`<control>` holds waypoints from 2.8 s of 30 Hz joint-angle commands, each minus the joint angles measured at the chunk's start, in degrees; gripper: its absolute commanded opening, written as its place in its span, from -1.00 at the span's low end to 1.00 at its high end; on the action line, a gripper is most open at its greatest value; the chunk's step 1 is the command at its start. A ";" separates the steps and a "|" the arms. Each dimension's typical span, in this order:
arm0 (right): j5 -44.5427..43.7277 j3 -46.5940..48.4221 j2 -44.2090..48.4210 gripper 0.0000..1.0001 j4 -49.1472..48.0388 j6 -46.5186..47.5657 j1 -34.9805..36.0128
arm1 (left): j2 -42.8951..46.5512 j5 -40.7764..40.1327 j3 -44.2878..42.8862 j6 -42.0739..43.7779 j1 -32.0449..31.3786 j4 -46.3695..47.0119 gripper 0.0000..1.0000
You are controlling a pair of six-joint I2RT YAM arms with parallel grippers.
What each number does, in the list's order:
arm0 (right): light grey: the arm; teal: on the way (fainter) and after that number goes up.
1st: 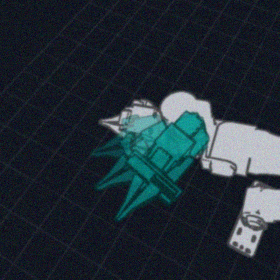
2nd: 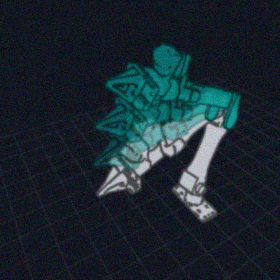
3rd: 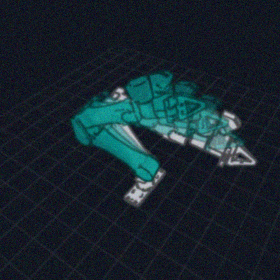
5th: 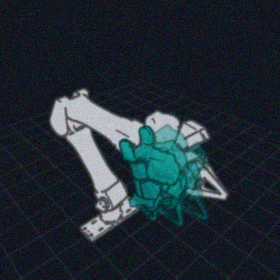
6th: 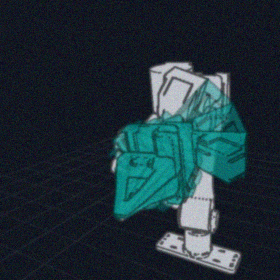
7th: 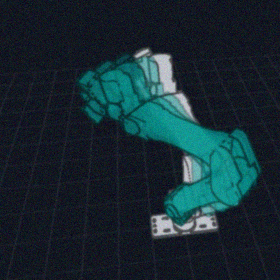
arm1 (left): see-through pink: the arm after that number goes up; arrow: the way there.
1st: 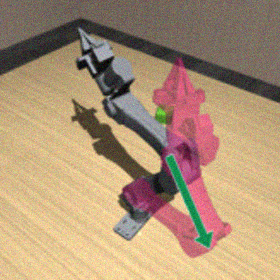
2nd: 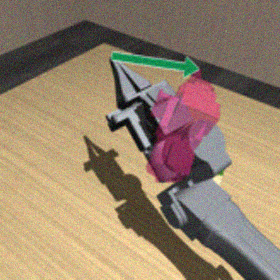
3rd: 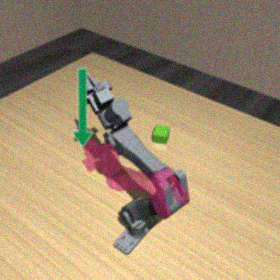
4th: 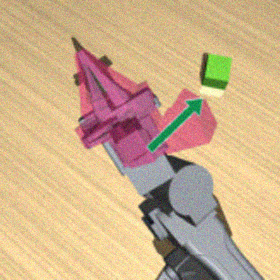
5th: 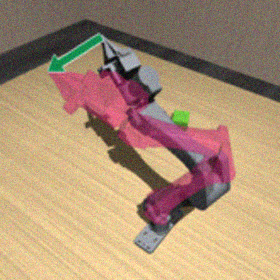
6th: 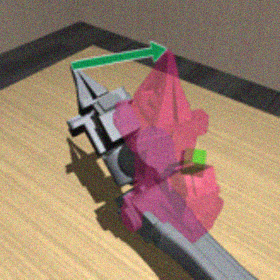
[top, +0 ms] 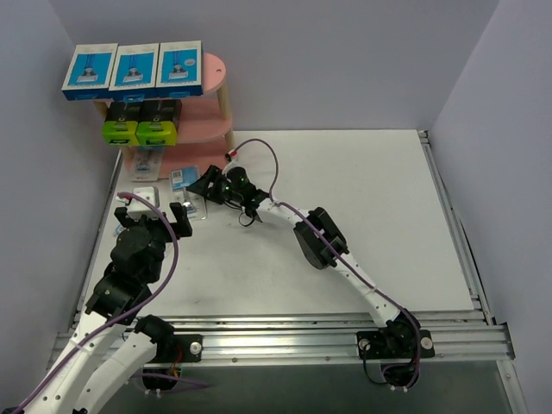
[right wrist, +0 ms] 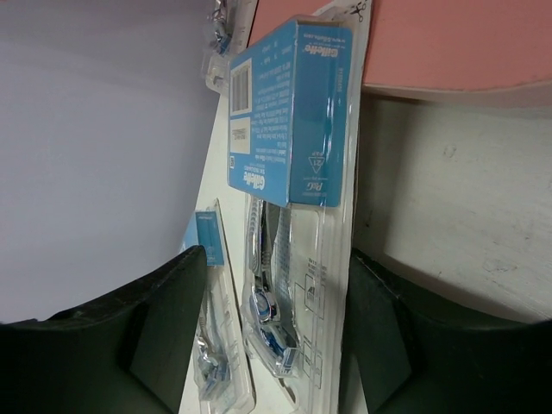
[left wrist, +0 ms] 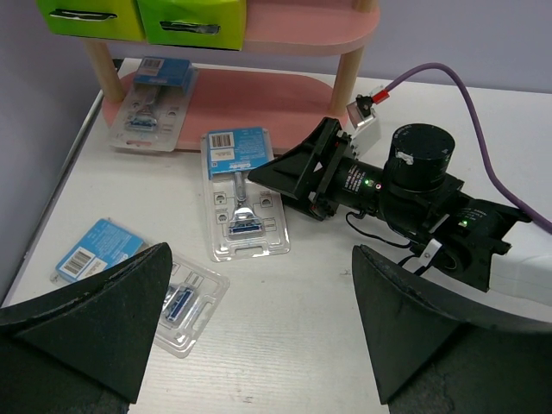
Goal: Place and organize the shaving razors onto the shelf
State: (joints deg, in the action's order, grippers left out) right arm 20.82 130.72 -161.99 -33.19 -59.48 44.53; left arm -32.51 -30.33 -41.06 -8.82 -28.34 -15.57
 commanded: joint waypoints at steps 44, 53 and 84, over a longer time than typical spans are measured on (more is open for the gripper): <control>-1.48 -65.05 48.87 -1.00 -31.06 -10.48 -12.19 | 10.87 25.23 11.43 -41.06 0.74 5.28 0.88; -8.15 -73.23 56.43 -1.00 -34.13 -13.73 -10.52 | 12.66 28.39 29.89 -60.25 0.56 32.34 1.00; -22.14 -75.43 60.92 -1.00 -30.97 -19.70 1.61 | -4.92 21.01 32.80 -60.53 0.48 52.56 0.35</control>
State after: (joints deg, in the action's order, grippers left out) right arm 0.21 55.64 -105.14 -60.77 -78.22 45.30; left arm -35.90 -7.94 -7.09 -69.01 -28.01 30.02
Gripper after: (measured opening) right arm 0.081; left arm 0.678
